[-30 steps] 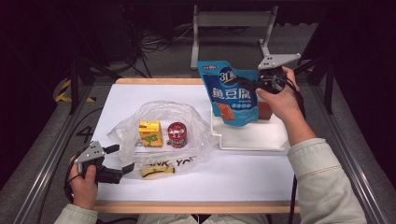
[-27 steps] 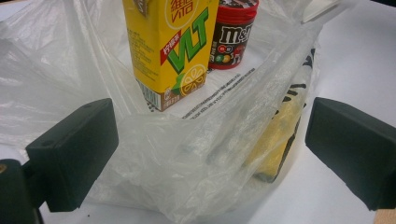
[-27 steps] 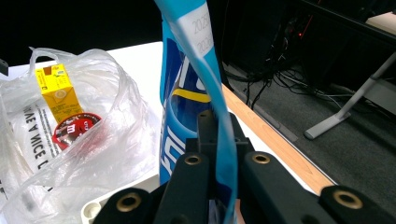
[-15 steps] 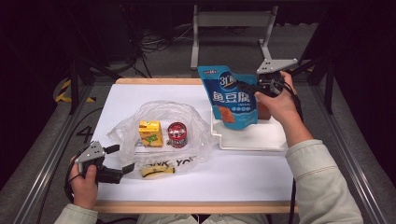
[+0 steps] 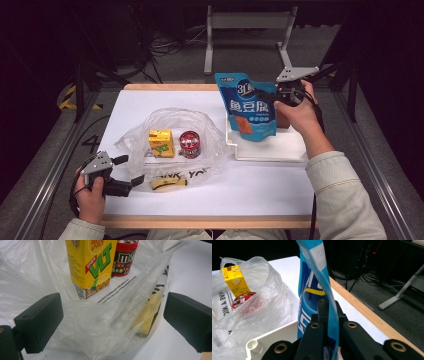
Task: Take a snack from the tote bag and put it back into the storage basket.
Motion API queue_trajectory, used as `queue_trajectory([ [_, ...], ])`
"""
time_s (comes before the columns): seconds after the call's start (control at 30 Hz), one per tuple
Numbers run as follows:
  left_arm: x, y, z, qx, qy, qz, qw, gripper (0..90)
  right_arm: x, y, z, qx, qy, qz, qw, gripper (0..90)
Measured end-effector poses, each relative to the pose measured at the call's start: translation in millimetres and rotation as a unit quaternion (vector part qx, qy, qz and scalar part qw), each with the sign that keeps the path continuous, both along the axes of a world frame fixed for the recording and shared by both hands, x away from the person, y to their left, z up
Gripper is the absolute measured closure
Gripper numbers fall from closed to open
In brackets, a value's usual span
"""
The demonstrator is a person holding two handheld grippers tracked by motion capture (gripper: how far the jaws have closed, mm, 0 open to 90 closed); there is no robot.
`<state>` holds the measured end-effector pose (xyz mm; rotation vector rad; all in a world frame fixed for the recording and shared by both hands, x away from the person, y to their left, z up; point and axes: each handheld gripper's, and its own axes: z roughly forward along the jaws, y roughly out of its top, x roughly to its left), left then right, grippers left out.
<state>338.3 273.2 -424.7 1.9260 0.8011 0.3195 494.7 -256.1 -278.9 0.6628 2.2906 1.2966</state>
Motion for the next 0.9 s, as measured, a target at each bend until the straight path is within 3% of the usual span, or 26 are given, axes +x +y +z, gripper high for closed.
queue_trajectory([
  [0.33, 0.6, -0.2, 0.1, 0.003, -0.004, -0.003, 1.0000, 3.3, 1.4, -12.0, -4.8, 0.020, 0.006, 0.002, 0.9998, 89.0],
  [0.53, 0.8, -0.8, -0.1, 0.004, -0.004, -0.002, 1.0000, 3.3, 2.1, -31.4, -10.2, 0.040, 0.013, -0.011, 0.9991, 86.4],
  [0.77, 0.6, -1.6, 0.0, 0.004, -0.001, -0.002, 1.0000, 3.3, -1.0, -29.7, -10.4, 0.034, 0.008, -0.003, 0.9994, 85.2],
  [0.9, 0.2, -1.8, -0.2, 0.002, 0.001, -0.001, 1.0000, 3.3, -2.6, -29.7, -9.9, 0.036, 0.009, -0.005, 0.9993, 78.1],
])
